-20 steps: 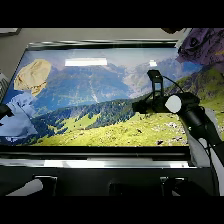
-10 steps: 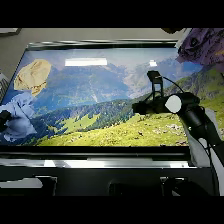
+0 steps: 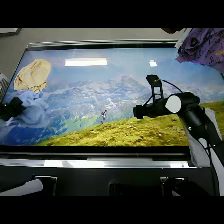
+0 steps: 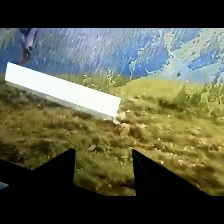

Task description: Fold the clothes and pants, and hang the long-sleeved shirts on hangers.

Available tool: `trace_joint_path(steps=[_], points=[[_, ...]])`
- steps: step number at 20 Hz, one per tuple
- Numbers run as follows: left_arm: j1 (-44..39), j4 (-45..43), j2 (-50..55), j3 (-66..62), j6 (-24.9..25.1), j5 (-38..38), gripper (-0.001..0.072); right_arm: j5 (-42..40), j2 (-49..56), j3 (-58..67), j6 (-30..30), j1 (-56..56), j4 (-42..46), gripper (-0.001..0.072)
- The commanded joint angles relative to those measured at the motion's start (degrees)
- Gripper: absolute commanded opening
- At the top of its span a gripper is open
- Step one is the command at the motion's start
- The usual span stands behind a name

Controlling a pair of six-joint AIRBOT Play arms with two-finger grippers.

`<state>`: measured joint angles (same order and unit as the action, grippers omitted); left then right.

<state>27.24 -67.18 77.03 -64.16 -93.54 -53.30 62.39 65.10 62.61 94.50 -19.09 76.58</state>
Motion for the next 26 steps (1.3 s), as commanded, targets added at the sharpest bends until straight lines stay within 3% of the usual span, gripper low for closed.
trace_joint_path(steps=[1,4,8,12,13,15,16,18,21,23,26], points=[[-15.9,10.9,-7.4,-0.1,-0.6,-5.1,0.002,3.8,0.0,0.0,-0.1,0.0,2.1,0.0427],[-34.5,13.6,-8.7,-0.1,-7.1,-4.2,0.0021,7.1,0.0,0.0,0.0,0.0,4.6,0.0427],[-55.4,13.6,-5.0,-0.1,-13.3,5.4,0.0021,13.5,0.0,0.0,-0.3,0.0,7.8,0.0428],[-63.5,14.2,3.7,-0.1,-14.1,9.9,0.0026,16.2,0.0,0.0,-0.7,0.0,8.2,0.043],[-63.3,14.5,4.5,-0.1,-14.1,9.9,0.0092,15.9,0.0,0.0,-0.9,0.0,8.4,0.0446],[-60.0,13.5,3.6,-0.3,-13.9,9.6,0.0584,15.3,0.0,0.0,-1.1,0.0,12.7,0.0558],[-56.8,13.1,2.6,-0.9,-13.2,8.1,0.0714,14.8,0.0,0.0,-1.0,0.0,16.9,0.0559],[-49.1,13.0,0.6,-2.7,-11.1,3.7,0.0715,9.2,0.0,-0.7,1.6,0.0,22.2,0.0561],[-38.0,13.0,-1.5,-5.7,-7.9,-2.4,0.0714,2.7,2.6,-3.8,4.8,0.0,16.6,0.0569],[-32.1,13.0,-2.0,-7.0,-5.6,-5.1,0.0714,1.1,6.0,-5.9,5.2,0.0,7.3,0.0587],[-25.7,13.0,-2.0,-7.6,-3.9,-6.3,0.0713,0.7,10.9,-6.1,0.0,0.0,-9.6,0.0586]])
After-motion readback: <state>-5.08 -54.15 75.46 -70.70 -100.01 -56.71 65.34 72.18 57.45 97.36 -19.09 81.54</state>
